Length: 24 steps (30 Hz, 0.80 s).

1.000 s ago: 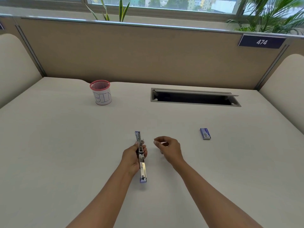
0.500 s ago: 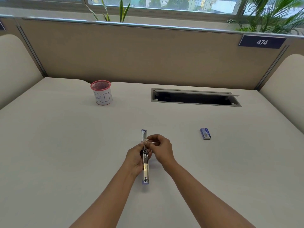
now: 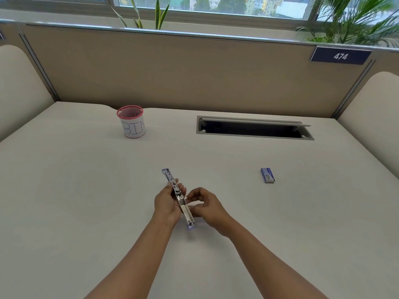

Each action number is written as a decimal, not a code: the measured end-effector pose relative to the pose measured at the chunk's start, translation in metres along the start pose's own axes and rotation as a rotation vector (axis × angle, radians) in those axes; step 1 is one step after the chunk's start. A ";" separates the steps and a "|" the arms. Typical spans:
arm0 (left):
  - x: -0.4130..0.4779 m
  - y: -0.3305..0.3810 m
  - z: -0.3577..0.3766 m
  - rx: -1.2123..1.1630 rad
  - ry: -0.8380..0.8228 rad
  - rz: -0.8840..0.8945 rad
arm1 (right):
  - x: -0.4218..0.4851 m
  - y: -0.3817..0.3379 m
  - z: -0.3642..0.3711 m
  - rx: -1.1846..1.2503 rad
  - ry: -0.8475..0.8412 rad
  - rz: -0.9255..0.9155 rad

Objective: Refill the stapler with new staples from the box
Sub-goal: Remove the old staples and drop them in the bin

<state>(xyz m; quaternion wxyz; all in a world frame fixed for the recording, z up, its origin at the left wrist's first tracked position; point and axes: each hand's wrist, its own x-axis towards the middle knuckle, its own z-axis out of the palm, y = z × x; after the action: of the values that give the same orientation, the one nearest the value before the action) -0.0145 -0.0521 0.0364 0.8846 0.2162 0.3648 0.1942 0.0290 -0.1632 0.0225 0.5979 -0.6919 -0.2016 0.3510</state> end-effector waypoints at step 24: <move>-0.003 -0.007 -0.008 0.432 -0.110 0.081 | 0.002 -0.015 0.005 0.009 0.205 -0.109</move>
<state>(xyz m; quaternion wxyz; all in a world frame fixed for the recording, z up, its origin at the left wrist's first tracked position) -0.0215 -0.0578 0.0292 0.8277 0.4254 0.3401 0.1349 0.0291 -0.1551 0.0359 0.6368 -0.7093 -0.1752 0.2463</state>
